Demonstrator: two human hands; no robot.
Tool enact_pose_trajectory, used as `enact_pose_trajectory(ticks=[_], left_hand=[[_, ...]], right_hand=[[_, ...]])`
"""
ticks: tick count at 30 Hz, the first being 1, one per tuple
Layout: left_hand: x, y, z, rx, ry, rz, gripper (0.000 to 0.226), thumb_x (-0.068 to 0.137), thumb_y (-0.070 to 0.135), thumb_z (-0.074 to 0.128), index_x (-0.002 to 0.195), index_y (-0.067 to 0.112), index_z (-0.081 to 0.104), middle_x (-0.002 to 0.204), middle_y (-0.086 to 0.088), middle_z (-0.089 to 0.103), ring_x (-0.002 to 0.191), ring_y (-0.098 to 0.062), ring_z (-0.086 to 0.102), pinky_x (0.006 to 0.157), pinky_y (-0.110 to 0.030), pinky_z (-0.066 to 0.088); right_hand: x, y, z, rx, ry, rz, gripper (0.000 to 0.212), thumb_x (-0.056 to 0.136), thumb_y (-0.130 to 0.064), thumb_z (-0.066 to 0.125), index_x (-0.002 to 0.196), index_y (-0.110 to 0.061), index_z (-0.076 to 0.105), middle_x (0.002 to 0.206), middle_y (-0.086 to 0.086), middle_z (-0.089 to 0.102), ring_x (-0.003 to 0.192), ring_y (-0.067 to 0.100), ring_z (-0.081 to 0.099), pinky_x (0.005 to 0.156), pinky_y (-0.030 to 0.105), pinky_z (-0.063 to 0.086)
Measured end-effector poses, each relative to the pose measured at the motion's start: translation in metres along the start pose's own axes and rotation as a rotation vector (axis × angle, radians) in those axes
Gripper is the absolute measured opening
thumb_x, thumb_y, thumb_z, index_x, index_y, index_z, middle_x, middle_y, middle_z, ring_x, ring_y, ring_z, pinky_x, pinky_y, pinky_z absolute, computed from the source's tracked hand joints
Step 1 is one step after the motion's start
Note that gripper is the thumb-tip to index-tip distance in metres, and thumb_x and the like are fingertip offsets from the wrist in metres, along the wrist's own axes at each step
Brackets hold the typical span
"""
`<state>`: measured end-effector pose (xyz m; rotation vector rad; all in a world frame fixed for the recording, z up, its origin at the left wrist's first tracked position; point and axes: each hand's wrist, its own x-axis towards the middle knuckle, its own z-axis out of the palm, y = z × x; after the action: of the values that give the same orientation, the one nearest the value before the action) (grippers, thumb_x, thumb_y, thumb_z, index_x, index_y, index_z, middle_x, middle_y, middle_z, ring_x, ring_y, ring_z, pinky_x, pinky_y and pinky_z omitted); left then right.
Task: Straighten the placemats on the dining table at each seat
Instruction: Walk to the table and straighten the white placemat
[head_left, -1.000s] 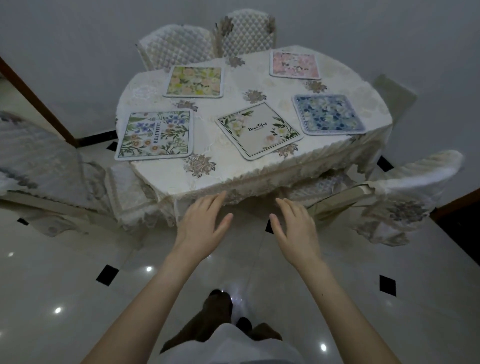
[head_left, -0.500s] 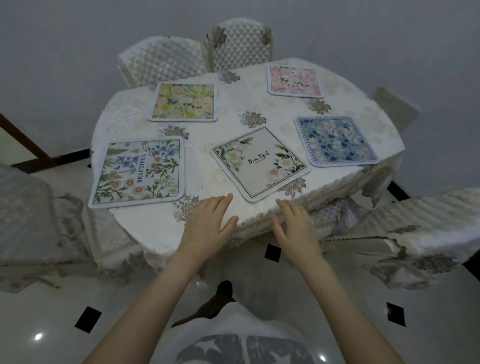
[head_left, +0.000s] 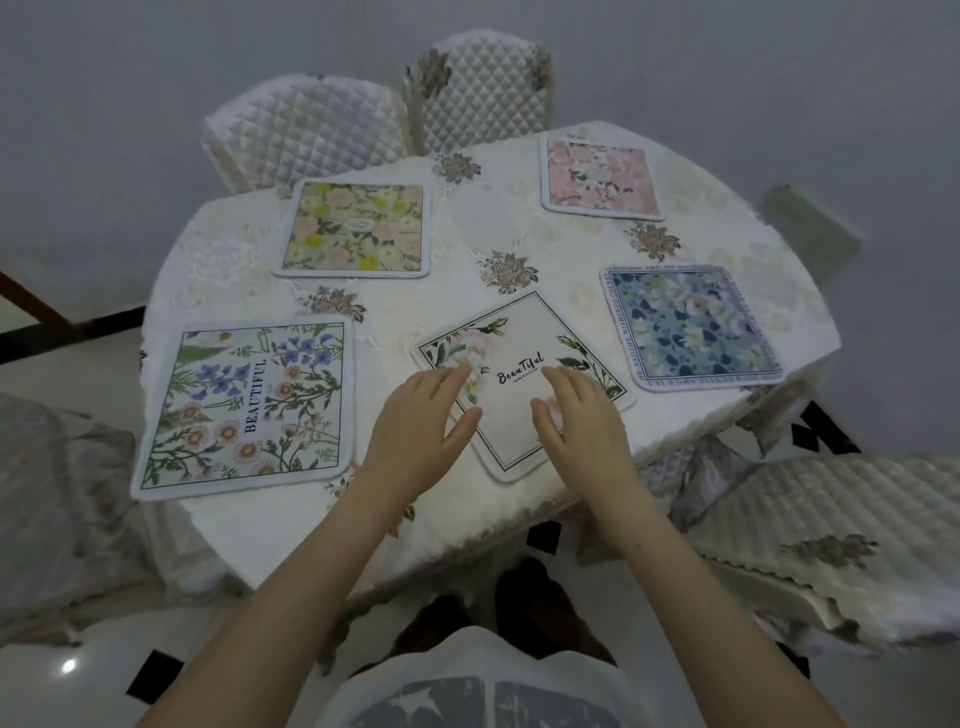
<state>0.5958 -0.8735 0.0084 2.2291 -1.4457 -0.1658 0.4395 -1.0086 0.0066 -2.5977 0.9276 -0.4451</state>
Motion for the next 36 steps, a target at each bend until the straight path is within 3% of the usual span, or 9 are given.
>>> enact_pose_trajectory(ticks=[6, 11, 16, 22, 30, 33, 36], left_hand=[[0.043, 0.012, 0.03, -0.032, 0.044, -0.105, 0.05, 0.094, 0.039, 0.044, 0.138, 0.015, 0.041, 0.136, -0.005, 0.053, 0.123, -0.023, 0.047, 0.099, -0.038, 0.041], [0.078, 0.016, 0.058, -0.081, 0.049, -0.302, 0.051, 0.094, 0.039, 0.045, 0.139, 0.016, 0.039, 0.135, -0.004, 0.053, 0.121, -0.023, 0.047, 0.098, -0.037, 0.041], [0.098, 0.014, 0.094, -0.122, 0.019, -0.522, 0.052, 0.094, 0.038, 0.043, 0.141, 0.016, 0.036, 0.136, -0.007, 0.05, 0.121, -0.027, 0.046, 0.098, -0.039, 0.041], [0.097, 0.003, 0.13, -0.194, 0.038, -0.838, 0.047, 0.09, 0.016, 0.051, 0.135, 0.008, 0.041, 0.127, -0.021, 0.049, 0.111, -0.036, 0.046, 0.093, -0.042, 0.041], [0.097, -0.001, 0.153, -0.352, 0.109, -1.134, 0.042, 0.086, 0.009, 0.054, 0.125, 0.0, 0.044, 0.117, -0.025, 0.048, 0.108, -0.038, 0.047, 0.09, -0.041, 0.04], [0.097, -0.002, 0.157, -0.369, 0.161, -1.202, 0.029, 0.083, 0.006, 0.056, 0.109, -0.004, 0.049, 0.109, -0.027, 0.051, 0.101, -0.039, 0.049, 0.079, -0.037, 0.039], [0.096, -0.006, 0.159, -0.431, 0.182, -1.254, 0.027, 0.081, 0.005, 0.057, 0.106, -0.005, 0.05, 0.106, -0.027, 0.055, 0.098, -0.039, 0.053, 0.074, -0.035, 0.039]], right_hand=[[0.053, 0.039, 0.008, 0.0, -0.093, -0.125, 0.046, 0.095, -0.033, 0.042, 0.133, -0.007, 0.048, 0.132, 0.012, 0.056, 0.124, 0.027, 0.049, 0.099, 0.045, 0.044], [0.106, 0.081, 0.016, 0.064, -0.171, -0.136, 0.046, 0.096, -0.032, 0.044, 0.135, -0.008, 0.046, 0.135, 0.011, 0.053, 0.124, 0.027, 0.047, 0.1, 0.042, 0.043], [0.148, 0.114, 0.031, 0.105, -0.291, -0.093, 0.046, 0.095, -0.032, 0.043, 0.137, -0.012, 0.042, 0.14, 0.01, 0.048, 0.126, 0.028, 0.044, 0.101, 0.041, 0.04], [0.178, 0.147, 0.054, 0.041, -0.477, 0.045, 0.052, 0.094, -0.029, 0.044, 0.141, -0.009, 0.034, 0.14, 0.015, 0.044, 0.121, 0.034, 0.044, 0.098, 0.048, 0.043], [0.178, 0.172, 0.08, -0.11, -0.566, 0.157, 0.051, 0.091, -0.03, 0.048, 0.135, -0.009, 0.034, 0.131, 0.02, 0.041, 0.114, 0.04, 0.04, 0.087, 0.046, 0.04], [0.175, 0.173, 0.084, -0.139, -0.577, 0.219, 0.055, 0.09, -0.031, 0.05, 0.137, -0.011, 0.029, 0.129, 0.021, 0.038, 0.113, 0.041, 0.038, 0.088, 0.049, 0.04], [0.177, 0.177, 0.086, -0.145, -0.565, 0.241, 0.055, 0.09, -0.027, 0.051, 0.137, -0.008, 0.028, 0.128, 0.022, 0.038, 0.114, 0.04, 0.038, 0.09, 0.05, 0.04]])
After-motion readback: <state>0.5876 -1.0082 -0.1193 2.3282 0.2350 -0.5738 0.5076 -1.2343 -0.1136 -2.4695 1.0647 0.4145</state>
